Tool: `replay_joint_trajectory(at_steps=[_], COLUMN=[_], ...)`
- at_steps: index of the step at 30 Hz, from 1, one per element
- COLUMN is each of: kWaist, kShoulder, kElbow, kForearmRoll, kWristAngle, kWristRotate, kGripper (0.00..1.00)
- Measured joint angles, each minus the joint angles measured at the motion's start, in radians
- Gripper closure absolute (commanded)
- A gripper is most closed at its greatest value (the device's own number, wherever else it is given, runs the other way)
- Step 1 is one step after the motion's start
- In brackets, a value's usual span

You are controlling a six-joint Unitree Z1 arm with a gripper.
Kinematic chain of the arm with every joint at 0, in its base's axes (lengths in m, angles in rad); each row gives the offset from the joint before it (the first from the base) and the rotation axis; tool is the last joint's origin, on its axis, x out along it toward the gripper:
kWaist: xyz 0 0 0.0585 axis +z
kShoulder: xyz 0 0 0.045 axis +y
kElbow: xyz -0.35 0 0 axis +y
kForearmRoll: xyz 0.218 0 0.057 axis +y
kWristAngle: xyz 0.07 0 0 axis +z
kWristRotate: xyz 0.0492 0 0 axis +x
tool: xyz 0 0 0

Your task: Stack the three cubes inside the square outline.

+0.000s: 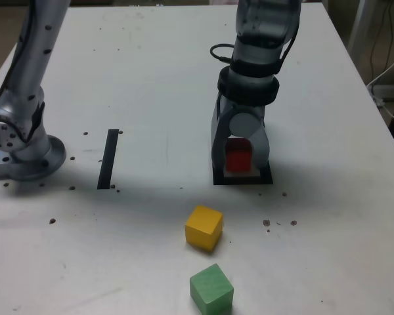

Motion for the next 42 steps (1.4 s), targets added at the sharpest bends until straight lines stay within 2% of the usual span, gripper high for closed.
replay_joint_trajectory(at_steps=[2, 4, 11, 19, 22, 25, 29, 35, 42], kWaist=[0.002, 0.006, 0.007, -0.026, -0.066, -0.111, -0.195, -0.336, -0.454], kShoulder=[0.001, 0.011, 0.000, -0.121, -0.172, -0.197, -0.204, -0.193, -0.171], kElbow=[0.000, 0.001, 0.013, 0.021, 0.021, 0.019, 0.015, -0.001, -0.005], kForearmRoll=[-0.003, -0.013, -0.011, 0.073, 0.107, 0.137, 0.167, 0.170, 0.151], kWristAngle=[0.000, 0.002, 0.024, 0.127, 0.144, 0.139, 0.102, 0.051, 0.012], kWristRotate=[0.003, 0.006, -0.003, -0.087, -0.112, -0.122, -0.127, -0.126, -0.126], kGripper=[0.11, 0.05, 0.01, 0.01, 0.01, 0.01, 0.02, 0.02, 0.03])
